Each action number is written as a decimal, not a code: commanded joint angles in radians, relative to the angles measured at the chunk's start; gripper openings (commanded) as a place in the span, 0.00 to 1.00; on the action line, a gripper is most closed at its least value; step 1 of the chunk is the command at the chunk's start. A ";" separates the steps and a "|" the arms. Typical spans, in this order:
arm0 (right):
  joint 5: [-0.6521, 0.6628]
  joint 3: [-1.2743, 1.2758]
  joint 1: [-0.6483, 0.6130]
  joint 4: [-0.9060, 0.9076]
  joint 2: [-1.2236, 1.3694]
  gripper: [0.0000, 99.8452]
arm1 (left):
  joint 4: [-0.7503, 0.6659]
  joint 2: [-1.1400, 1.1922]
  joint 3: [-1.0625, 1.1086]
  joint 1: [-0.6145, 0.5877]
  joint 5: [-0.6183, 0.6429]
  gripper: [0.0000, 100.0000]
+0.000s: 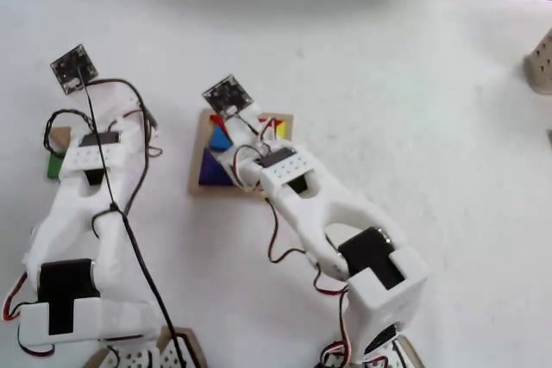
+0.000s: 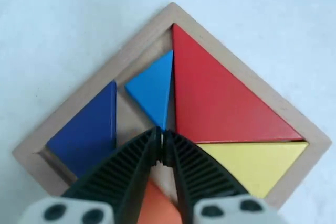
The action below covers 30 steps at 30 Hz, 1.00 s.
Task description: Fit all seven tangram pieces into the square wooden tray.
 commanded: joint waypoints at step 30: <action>-0.018 -0.199 0.005 0.166 0.018 0.02 | -0.029 -0.004 -0.023 0.010 -0.012 0.02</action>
